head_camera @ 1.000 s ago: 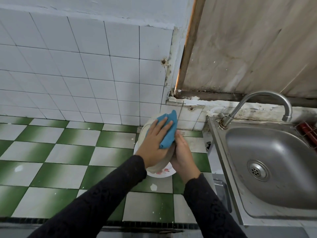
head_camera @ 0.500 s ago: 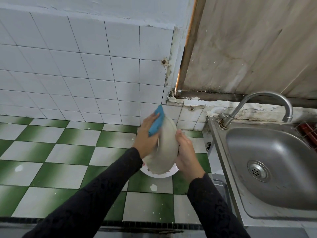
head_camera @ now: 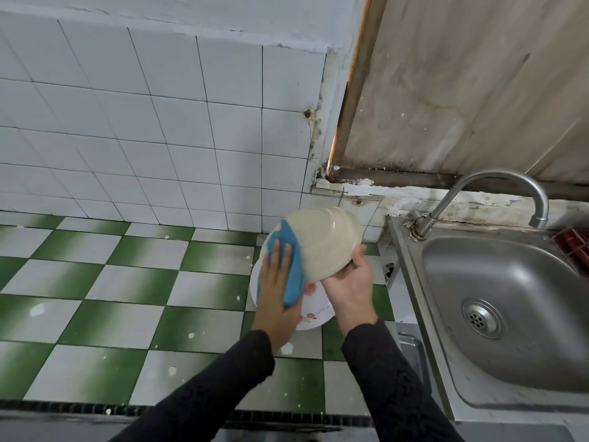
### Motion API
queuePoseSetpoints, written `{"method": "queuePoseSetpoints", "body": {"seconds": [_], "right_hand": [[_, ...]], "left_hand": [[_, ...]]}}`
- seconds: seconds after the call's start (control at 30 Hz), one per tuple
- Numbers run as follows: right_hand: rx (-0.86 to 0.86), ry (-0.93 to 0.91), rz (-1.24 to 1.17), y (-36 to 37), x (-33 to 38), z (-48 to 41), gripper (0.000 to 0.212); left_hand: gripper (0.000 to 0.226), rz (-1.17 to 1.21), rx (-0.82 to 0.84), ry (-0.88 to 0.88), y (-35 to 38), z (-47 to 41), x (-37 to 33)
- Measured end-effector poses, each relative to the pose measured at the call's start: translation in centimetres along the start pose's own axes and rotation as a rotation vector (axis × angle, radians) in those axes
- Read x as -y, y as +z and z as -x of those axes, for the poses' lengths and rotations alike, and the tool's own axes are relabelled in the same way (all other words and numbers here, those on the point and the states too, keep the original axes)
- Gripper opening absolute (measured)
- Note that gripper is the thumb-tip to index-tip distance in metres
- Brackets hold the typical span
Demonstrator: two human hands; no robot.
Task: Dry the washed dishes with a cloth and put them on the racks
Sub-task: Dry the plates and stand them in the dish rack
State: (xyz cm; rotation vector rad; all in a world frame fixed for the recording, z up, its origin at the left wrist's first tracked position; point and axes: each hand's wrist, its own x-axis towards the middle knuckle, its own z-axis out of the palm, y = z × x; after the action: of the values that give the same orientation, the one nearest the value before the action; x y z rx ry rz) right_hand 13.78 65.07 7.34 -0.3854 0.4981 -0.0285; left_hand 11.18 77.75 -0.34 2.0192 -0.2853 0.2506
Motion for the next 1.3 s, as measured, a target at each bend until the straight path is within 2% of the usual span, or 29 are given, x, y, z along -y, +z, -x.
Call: {"method": "queuePoseSetpoints", "body": {"seconds": [0.1, 0.17, 0.2, 0.27, 0.33, 0.43, 0.53, 0.67, 0.73, 0.8, 0.87, 0.93, 1.0, 1.07, 1.2, 1.3], "right_hand": [[-0.001, 0.025, 0.036, 0.2, -0.7, 0.0, 0.046], [0.006, 0.025, 0.058, 0.1, -0.8, 0.0, 0.045], [0.012, 0.023, 0.066, 0.0, -0.7, -0.1, 0.043], [0.014, 0.019, 0.095, -0.1, -0.5, -0.1, 0.040], [0.031, 0.038, 0.185, -0.1, -0.6, 0.1, 0.041], [0.055, 0.096, 0.382, 0.4, -1.4, 0.6, 0.042], [0.086, 0.122, 0.502, 1.0, -1.5, 1.0, 0.036], [0.097, 0.125, 0.561, 1.9, -0.8, 1.0, 0.032], [0.064, 0.120, 0.509, 2.1, -0.8, 0.7, 0.033], [0.019, 0.113, 0.431, 2.3, -0.8, 0.3, 0.046], [-0.047, 0.085, 0.347, 2.5, -0.6, -0.1, 0.057], [-0.080, 0.032, 0.258, 2.6, 0.0, -0.4, 0.053], [-0.086, 0.013, 0.223, 2.7, 0.6, -0.6, 0.044], [-0.101, 0.006, 0.242, 2.6, 0.4, -0.9, 0.042], [-0.084, 0.010, 0.278, 1.6, 0.0, -2.2, 0.038], [-0.026, 0.018, 0.415, 0.2, 0.4, -2.2, 0.026]], "left_hand": [[0.072, -0.194, 0.076, 0.215, -0.4, -0.5, -0.5], [0.067, -0.157, 0.062, 0.228, -1.4, -2.0, 0.2], [0.063, -0.088, 0.042, 0.174, -1.9, -2.6, 0.7], [0.055, 0.157, 0.003, -0.045, -2.8, -3.2, 1.2], [0.052, 0.334, 0.025, -0.215, -3.3, -3.5, 1.5], [0.055, 0.314, 0.116, -0.220, -3.2, -3.9, 0.5], [0.056, 0.316, 0.087, -0.213, -3.0, -5.0, -0.7], [0.060, 0.125, 0.068, -0.062, -3.4, -5.4, -1.2], [0.067, -0.022, 0.137, 0.151, -3.5, -4.4, -1.7], [0.072, -0.192, 0.191, 0.344, -2.9, -2.9, -1.9], [0.079, -0.302, 0.214, 0.410, -2.7, -1.5, -0.9], [0.089, -0.383, 0.211, 0.434, -3.0, -0.6, 0.8], [0.095, -0.400, 0.186, 0.406, -3.4, -0.3, 2.0], [0.090, -0.326, 0.134, 0.347, -3.7, -0.5, 2.4], [0.073, -0.152, 0.046, 0.225, -4.3, -1.1, 2.1], [0.052, 0.107, -0.090, 0.047, -5.4, -1.9, 1.6]]}}
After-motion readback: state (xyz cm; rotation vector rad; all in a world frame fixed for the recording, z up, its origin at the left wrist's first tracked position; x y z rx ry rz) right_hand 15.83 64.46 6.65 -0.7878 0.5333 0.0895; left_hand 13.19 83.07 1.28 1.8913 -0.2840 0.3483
